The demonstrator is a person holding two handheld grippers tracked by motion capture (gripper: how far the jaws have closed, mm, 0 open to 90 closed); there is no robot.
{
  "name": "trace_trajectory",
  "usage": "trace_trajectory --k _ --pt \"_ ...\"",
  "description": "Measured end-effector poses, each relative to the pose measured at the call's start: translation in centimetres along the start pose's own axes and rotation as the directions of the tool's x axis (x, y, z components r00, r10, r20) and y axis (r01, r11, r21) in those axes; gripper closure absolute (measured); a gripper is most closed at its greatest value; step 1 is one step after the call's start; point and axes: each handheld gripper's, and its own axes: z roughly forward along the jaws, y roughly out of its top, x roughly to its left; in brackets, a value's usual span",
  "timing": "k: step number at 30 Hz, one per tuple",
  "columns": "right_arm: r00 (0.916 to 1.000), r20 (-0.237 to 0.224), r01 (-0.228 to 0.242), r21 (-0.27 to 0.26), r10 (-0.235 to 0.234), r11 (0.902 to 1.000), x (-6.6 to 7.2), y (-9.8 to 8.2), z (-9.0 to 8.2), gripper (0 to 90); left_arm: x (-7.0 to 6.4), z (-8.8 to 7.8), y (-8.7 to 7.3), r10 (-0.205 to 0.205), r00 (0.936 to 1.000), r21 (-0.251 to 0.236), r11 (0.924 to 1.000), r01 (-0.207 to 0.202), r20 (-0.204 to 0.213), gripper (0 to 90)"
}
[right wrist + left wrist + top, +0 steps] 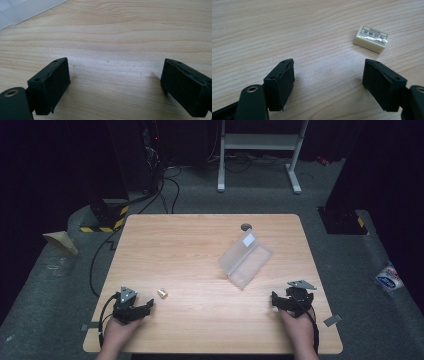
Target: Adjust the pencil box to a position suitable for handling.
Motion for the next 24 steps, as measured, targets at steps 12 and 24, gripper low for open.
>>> trace_trajectory --k 12,24 --pt "1.0000 0.000 -0.001 0.000 0.001 1.0000 0.03 -0.02 -0.04 8.4 0.06 0.05 0.09 0.008 0.9999 0.007 0.9999 -0.008 0.009 24.9" --pt "0.9997 -0.017 0.017 0.001 -0.017 0.9999 0.10 -0.07 -0.09 8.7 0.09 0.10 0.19 0.014 0.9998 0.012 0.9998 -0.014 0.013 24.3"
